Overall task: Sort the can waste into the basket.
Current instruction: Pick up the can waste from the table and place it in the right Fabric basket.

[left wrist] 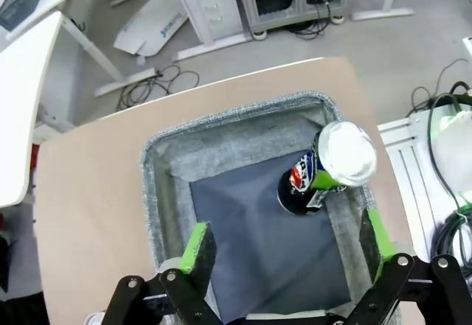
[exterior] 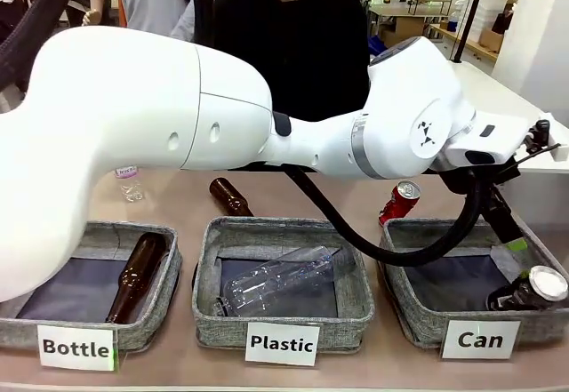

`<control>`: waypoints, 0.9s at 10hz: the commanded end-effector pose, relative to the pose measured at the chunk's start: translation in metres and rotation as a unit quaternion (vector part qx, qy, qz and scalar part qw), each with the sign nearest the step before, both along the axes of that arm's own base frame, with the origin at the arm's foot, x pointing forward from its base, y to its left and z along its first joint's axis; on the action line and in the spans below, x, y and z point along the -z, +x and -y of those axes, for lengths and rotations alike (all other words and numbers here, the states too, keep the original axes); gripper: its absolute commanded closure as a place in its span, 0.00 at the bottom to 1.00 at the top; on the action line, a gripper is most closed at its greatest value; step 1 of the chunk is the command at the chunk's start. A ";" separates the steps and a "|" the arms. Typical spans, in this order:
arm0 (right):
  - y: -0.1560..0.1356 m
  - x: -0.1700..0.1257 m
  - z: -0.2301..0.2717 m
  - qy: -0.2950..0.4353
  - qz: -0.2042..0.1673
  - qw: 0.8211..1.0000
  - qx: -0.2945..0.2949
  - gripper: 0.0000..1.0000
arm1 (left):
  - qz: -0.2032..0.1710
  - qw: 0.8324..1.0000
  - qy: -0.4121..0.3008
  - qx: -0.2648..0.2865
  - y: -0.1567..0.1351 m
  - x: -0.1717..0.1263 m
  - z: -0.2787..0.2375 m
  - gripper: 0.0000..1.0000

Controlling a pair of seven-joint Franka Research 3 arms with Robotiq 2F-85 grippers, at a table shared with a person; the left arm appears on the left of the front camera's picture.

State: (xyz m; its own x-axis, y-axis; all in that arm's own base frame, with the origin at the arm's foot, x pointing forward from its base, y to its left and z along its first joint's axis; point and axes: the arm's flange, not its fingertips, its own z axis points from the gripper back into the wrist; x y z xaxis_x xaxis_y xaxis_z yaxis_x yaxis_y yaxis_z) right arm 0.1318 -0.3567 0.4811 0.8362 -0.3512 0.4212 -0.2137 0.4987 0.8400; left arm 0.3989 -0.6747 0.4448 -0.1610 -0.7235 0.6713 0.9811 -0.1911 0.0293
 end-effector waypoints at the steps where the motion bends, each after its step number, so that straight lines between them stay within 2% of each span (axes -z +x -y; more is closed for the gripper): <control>1: -0.006 -0.003 -0.001 -0.002 -0.004 1.000 0.005 0.00 | -0.007 1.000 -0.004 0.002 -0.002 -0.002 -0.007 0.00; 3: -0.006 -0.003 -0.001 -0.002 -0.004 1.000 0.005 0.00 | -0.025 1.000 -0.015 0.000 -0.001 -0.005 -0.009 0.00; 5: -0.006 -0.003 -0.001 -0.002 -0.004 1.000 0.005 0.00 | -0.097 0.993 -0.060 0.034 -0.007 -0.024 -0.019 0.00; 6: -0.006 -0.003 -0.001 -0.002 -0.004 1.000 0.005 0.00 | -0.129 0.987 -0.084 0.056 -0.013 -0.043 -0.031 0.00; 7: -0.006 -0.003 -0.001 -0.002 -0.004 1.000 0.005 0.00 | -0.141 0.985 -0.080 0.058 -0.018 -0.061 -0.050 0.00; 8: -0.006 -0.003 -0.001 -0.002 -0.004 1.000 0.005 0.00 | -0.130 0.988 -0.062 0.052 -0.020 -0.078 -0.080 0.00; 9: -0.006 -0.003 -0.001 -0.002 -0.004 1.000 0.005 0.00 | -0.090 0.993 -0.048 0.053 -0.018 -0.091 -0.111 0.00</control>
State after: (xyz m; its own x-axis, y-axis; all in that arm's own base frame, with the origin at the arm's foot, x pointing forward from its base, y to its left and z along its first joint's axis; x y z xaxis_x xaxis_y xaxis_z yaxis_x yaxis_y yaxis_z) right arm 0.1318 -0.3566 0.4812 0.8365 -0.3511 0.4208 -0.2132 0.4989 0.8400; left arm 0.3904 -0.6193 0.5329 -0.0501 -0.6131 0.7884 0.9401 -0.2955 -0.1700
